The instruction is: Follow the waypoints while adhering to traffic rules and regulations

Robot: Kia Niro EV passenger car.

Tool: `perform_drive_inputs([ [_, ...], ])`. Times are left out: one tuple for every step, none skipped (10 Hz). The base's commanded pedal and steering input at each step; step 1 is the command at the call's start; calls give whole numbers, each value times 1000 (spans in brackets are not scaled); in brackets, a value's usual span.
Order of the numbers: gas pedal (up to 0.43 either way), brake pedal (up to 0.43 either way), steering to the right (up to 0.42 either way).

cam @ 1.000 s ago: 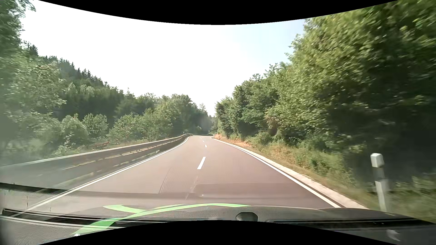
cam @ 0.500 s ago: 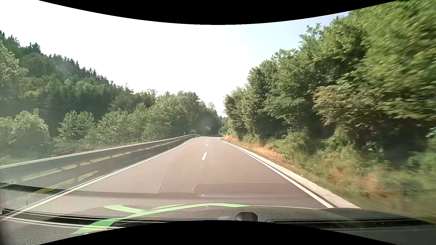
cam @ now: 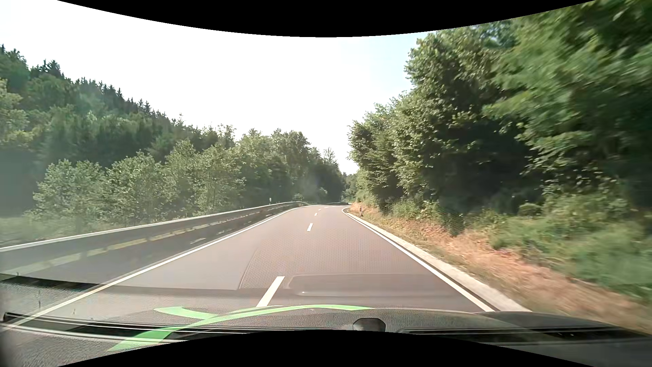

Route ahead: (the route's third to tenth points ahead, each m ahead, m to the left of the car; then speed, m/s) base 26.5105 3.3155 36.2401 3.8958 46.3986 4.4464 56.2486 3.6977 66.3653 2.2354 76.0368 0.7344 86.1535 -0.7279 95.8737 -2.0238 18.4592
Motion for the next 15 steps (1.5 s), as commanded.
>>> perform_drive_inputs([
  [138, 0, -19],
  [169, 0, -18],
  [169, 0, -18],
  [169, 0, -17],
  [130, 0, -14],
  [98, 0, -8],
  [79, 0, -3],
  [79, 0, 0],
  [79, 0, 1],
  [59, 0, 0],
  [20, 0, 1],
  [0, 0, 3],
  [0, 0, 6],
  [0, 0, 7],
  [0, 0, 5],
])
